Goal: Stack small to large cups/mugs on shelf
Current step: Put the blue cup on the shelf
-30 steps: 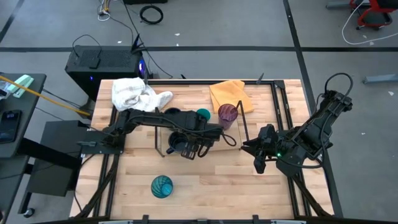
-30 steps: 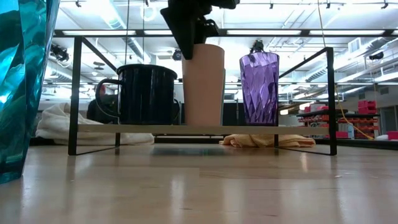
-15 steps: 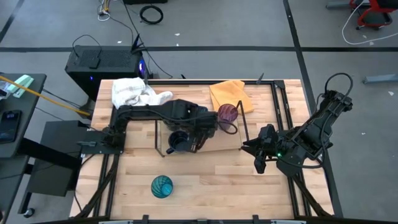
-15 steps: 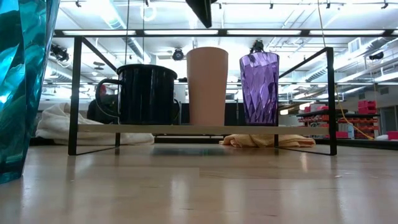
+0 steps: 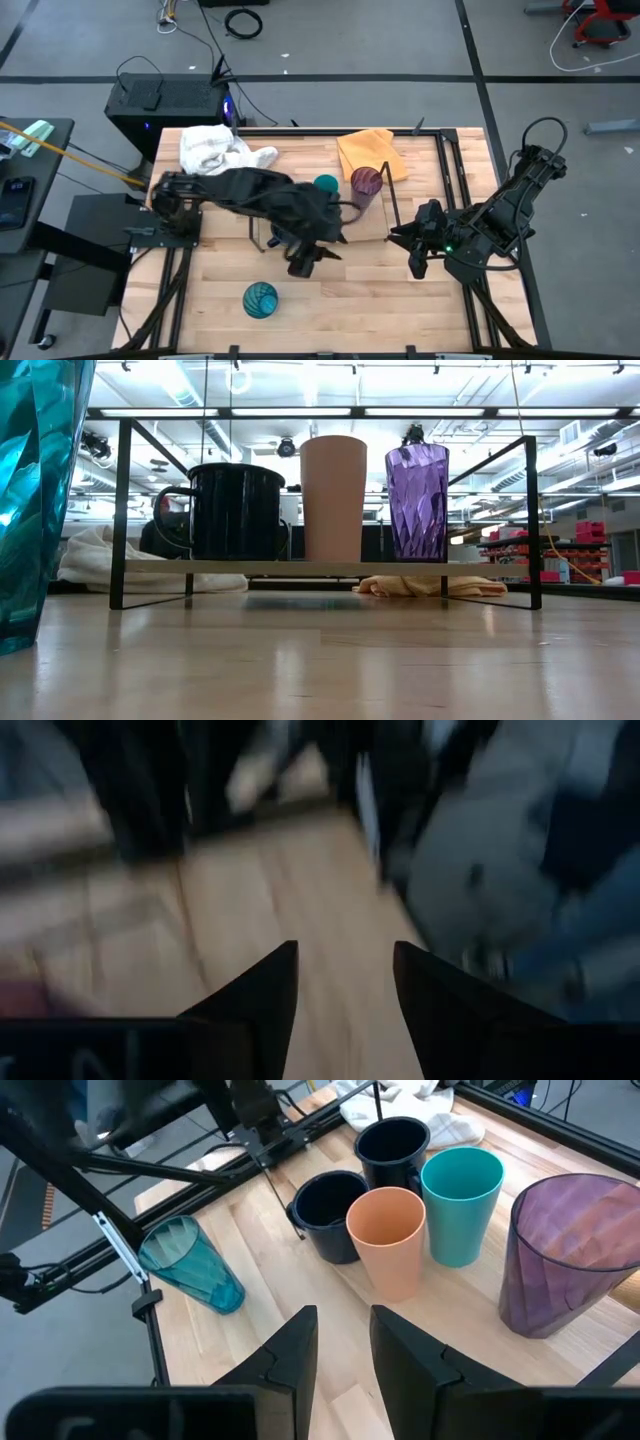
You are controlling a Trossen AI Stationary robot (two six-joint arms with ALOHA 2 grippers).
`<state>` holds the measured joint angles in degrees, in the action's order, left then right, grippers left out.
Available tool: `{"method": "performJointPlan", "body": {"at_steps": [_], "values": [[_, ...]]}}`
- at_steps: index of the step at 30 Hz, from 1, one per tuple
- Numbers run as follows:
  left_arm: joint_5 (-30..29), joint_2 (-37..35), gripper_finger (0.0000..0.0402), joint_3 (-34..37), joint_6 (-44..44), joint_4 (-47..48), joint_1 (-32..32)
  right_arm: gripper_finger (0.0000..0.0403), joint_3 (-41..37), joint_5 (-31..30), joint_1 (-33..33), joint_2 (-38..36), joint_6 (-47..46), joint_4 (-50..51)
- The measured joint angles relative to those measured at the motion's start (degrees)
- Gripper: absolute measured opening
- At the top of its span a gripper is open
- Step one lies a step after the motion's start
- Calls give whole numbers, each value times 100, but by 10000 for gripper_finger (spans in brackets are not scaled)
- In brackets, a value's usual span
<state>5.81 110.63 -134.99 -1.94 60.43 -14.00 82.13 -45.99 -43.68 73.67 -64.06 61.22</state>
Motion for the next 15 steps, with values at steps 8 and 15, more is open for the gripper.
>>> {"method": "performJointPlan", "body": {"at_steps": [8,15], "values": [[-1262,-532,172,8,-312,-1643,-695,103,0,0,-70,0,20,-4],[-1920,-865,172,10,-587,-2347,-1043,103,0,-64,-151,0,1,-6]]}}
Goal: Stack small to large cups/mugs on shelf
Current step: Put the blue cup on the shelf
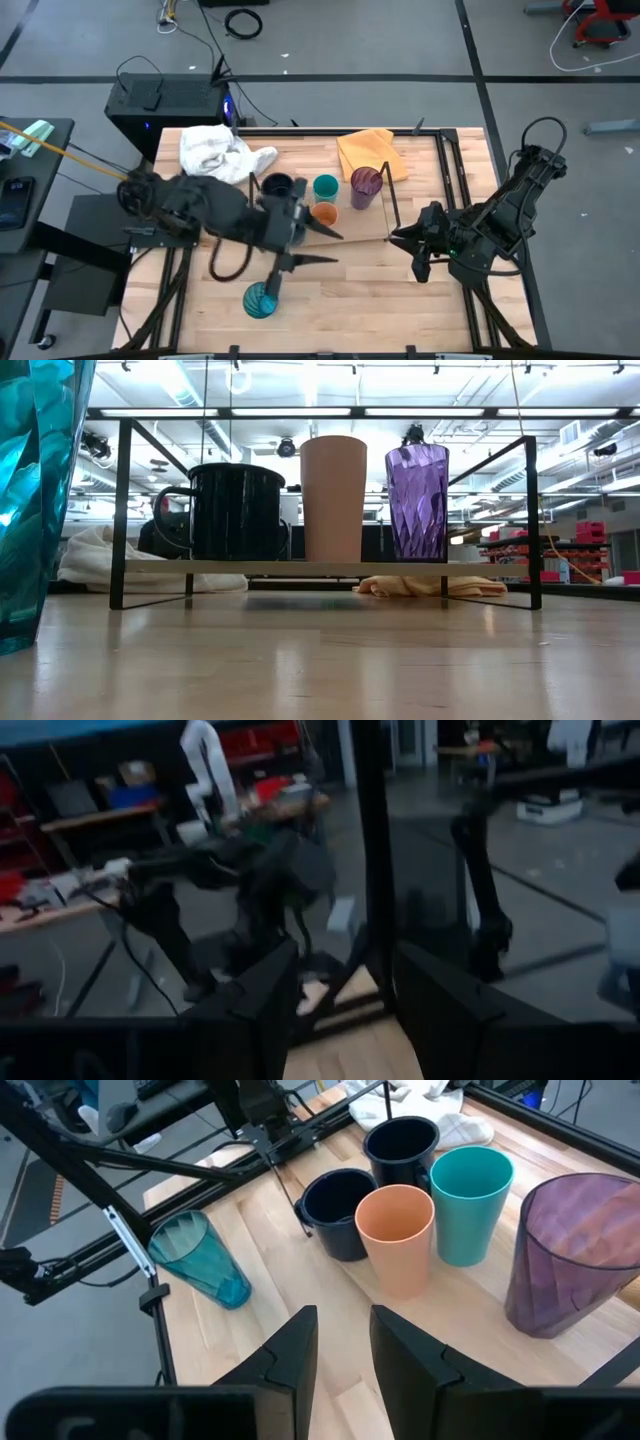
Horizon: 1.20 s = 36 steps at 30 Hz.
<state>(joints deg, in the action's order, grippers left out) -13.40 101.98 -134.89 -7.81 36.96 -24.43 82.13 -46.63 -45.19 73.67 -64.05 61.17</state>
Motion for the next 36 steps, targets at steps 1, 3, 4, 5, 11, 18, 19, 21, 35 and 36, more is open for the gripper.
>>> {"method": "performJointPlan", "body": {"at_steps": [1,3,4,5,11,18,19,21,35,36], "values": [[4,-37,172,0,-4,-54,-27,103,0,0,0,0,-1,2],[24,-75,172,0,9,-249,-59,103,0,-2,0,0,0,-4],[106,-79,172,0,8,-346,-85,103,0,-2,2,0,0,-4],[176,-79,172,0,6,-404,-129,103,0,-2,1,0,2,-6],[466,-83,172,633,198,-1204,-347,103,0,-9,0,0,59,-11],[291,-338,171,1954,687,-2097,-451,103,0,-346,-39,-56,141,-12],[230,-440,171,2193,740,-2292,-467,103,0,-428,-75,-94,158,-9],[32,-739,171,2747,763,-2687,-472,103,0,-632,-166,-184,178,-2],[-502,-3153,171,7318,1798,-5554,-424,103,0,-1019,-978,-678,605,-546],[-502,-3263,171,7562,1923,-5612,-430,103,0,-1054,-1005,-678,606,-569]]}}
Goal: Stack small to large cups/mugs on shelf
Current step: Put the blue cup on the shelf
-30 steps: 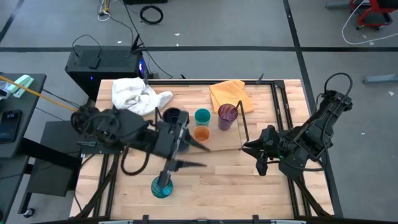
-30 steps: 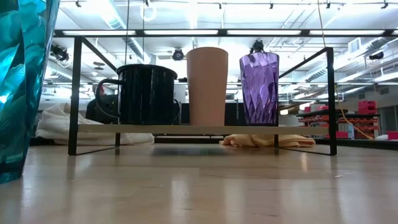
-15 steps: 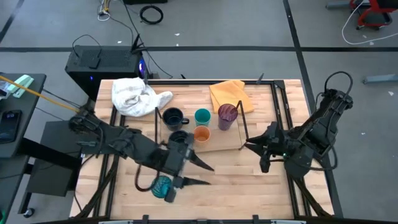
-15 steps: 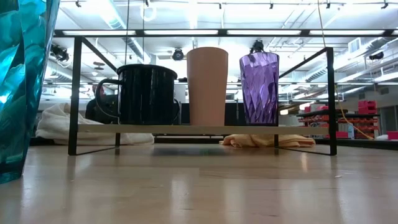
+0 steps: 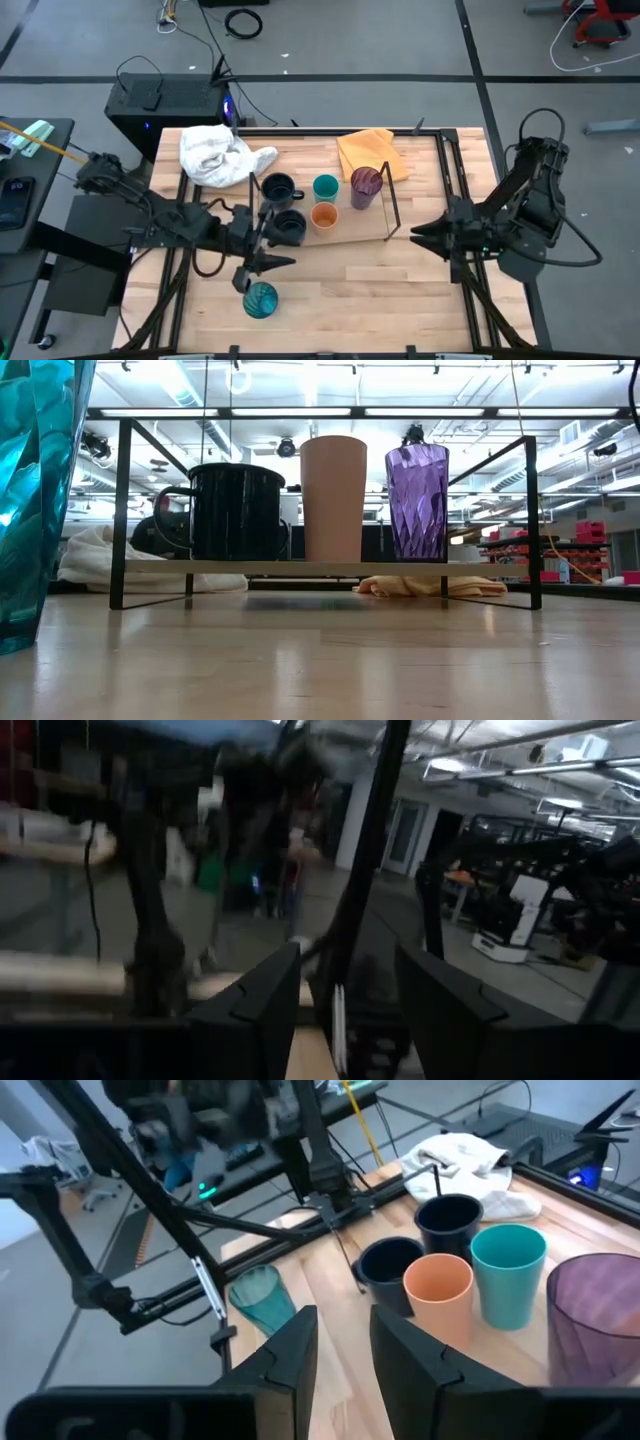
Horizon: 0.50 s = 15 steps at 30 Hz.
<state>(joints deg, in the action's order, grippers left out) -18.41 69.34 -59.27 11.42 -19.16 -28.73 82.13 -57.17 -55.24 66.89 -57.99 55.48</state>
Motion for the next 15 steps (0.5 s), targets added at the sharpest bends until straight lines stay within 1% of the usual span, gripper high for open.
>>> {"method": "performJointPlan", "body": {"at_steps": [3,7,9,11,15], "values": [[-48,-286,171,472,529,133,-57,103,0,-119,-22,-2,-73,2],[-404,-663,171,656,852,1041,-245,103,0,-146,-18,0,-79,7],[-794,-872,171,658,922,1495,-406,103,0,-146,-18,0,-83,13],[-1337,-1156,171,658,925,1866,-635,103,0,-183,-18,0,-91,18],[-2487,-1708,157,656,675,2118,-1302,103,0,-280,-13,0,-99,19]]}}
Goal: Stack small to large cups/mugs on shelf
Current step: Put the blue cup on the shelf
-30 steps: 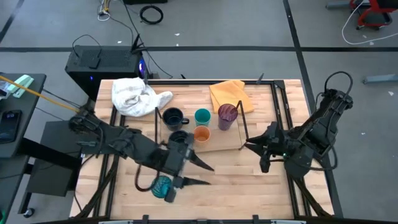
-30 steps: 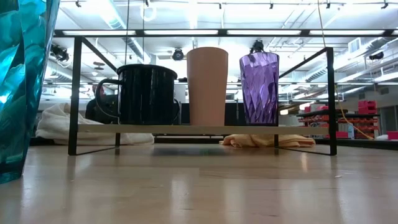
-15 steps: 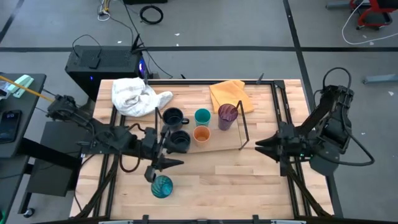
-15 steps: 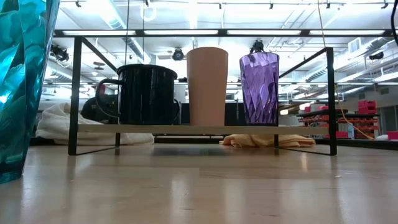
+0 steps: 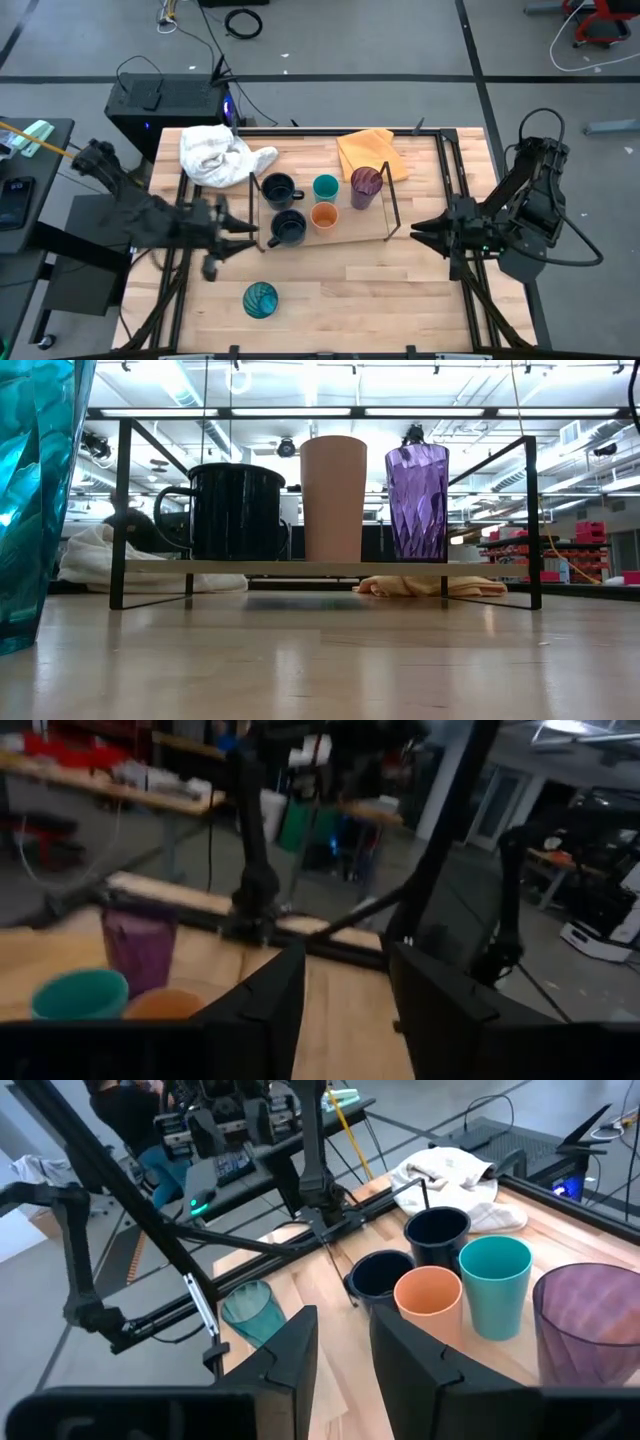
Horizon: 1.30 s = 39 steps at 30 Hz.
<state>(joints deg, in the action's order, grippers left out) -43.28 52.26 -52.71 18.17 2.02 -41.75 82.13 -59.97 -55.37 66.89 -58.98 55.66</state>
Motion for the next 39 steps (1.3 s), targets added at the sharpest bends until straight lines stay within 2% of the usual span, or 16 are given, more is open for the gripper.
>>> {"method": "performJointPlan", "body": {"at_steps": [2,4,9,13,21,26,30,32,36,39], "values": [[-360,-179,144,-2,-197,-68,-352,103,0,-21,18,0,0,-1],[-450,-234,132,-2,-217,-152,-652,103,0,-24,65,0,0,-3],[-582,93,109,-4,415,25,-1236,103,0,-29,181,0,2,-1],[-830,447,100,-4,1266,356,-1588,103,0,-31,265,0,-23,-3],[-864,945,98,0,2771,748,-2047,103,0,-24,293,0,-149,-8],[-820,1149,93,0,4182,1477,-2210,103,0,2,291,0,-151,-8],[-456,1186,74,0,5279,1814,-2090,103,0,4,291,2,-149,-8],[-119,1192,62,-87,5446,1868,-1895,103,0,41,293,2,-141,-6],[733,1388,36,-820,5195,2385,-1288,103,0,90,291,2,-96,-5],[1619,1827,19,-1817,4793,3400,-766,103,0,104,293,2,-81,2]]}}
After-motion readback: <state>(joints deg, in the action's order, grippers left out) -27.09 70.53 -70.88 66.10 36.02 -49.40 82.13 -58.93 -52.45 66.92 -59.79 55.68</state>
